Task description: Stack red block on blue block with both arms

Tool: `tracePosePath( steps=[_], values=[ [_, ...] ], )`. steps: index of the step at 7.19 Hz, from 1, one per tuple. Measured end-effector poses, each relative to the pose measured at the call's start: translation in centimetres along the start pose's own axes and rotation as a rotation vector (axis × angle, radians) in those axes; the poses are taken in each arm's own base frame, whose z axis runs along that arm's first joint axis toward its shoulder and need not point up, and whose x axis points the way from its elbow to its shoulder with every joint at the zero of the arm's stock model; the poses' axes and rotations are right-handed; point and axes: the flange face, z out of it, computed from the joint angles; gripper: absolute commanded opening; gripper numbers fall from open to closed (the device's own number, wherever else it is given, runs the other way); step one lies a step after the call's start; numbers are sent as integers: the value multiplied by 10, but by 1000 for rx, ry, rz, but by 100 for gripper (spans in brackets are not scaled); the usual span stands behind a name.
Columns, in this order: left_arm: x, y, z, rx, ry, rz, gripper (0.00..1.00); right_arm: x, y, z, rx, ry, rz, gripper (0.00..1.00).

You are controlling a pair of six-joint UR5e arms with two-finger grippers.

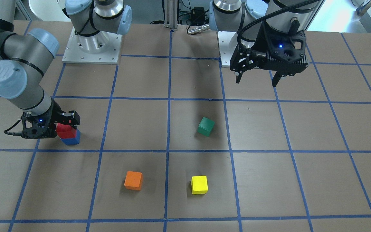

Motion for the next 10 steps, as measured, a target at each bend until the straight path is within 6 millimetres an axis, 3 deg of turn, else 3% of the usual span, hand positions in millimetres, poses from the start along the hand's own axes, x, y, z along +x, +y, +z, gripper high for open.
tracePosePath(
  steps=[1, 3, 4, 6, 7, 8, 10],
  values=[
    [0, 0, 0, 0, 0, 0, 100, 1, -1, -1, 1, 3, 0, 100],
    [0, 0, 0, 0, 0, 0, 100, 2, -5, -18, 12, 6, 8, 100],
    [0, 0, 0, 1, 0, -1, 100, 3, -10, -39, -4, 0, 10, 100],
    [-1, 0, -1, 3, 1, -2, 100, 0, -16, -114, -47, -14, 50, 100],
    [-1, -1, -2, 4, 2, -3, 100, -12, -11, -145, -51, -16, 84, 100],
    [-1, -1, -2, 4, 2, -3, 100, -40, -2, -168, -40, -6, 101, 100],
    [-2, -1, -2, 3, 1, -3, 100, -92, 25, -194, -4, 10, 91, 100]
  ],
)
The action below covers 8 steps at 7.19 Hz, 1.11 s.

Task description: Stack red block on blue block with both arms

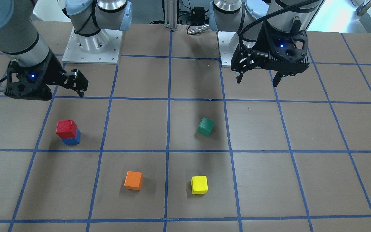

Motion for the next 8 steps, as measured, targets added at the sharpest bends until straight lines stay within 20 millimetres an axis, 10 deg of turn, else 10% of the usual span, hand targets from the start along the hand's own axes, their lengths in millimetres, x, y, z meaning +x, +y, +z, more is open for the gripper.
tracePosePath(
  steps=[8],
  values=[
    [0, 0, 1, -1, -1, 0, 100, -19, 30, -28, 30, -36, -7, 100]
  ],
)
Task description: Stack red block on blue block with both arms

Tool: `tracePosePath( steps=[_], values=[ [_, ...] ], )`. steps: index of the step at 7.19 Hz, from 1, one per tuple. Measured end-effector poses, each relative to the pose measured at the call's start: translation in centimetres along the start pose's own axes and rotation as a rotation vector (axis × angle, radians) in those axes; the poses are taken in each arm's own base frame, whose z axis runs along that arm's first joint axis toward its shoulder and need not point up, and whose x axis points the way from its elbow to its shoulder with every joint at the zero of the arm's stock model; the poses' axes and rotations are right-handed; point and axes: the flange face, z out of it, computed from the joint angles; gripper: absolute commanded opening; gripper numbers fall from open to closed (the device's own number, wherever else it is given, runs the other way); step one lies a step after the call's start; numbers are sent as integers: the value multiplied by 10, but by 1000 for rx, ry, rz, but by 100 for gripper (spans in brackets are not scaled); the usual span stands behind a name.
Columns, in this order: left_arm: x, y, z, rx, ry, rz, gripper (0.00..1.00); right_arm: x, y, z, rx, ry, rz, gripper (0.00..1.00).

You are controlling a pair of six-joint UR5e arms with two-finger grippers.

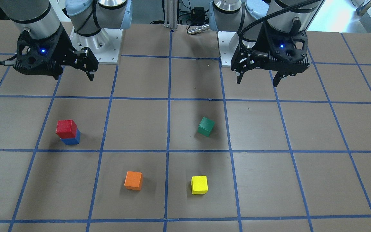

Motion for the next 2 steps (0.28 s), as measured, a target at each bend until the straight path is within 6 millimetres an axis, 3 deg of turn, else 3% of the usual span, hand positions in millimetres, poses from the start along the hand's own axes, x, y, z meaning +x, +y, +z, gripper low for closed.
tracePosePath(
  steps=[2],
  values=[
    [0, 0, 0, 0, 0, 0, 100, -1, 0, 0, -1, -11, 8, 100]
  ],
)
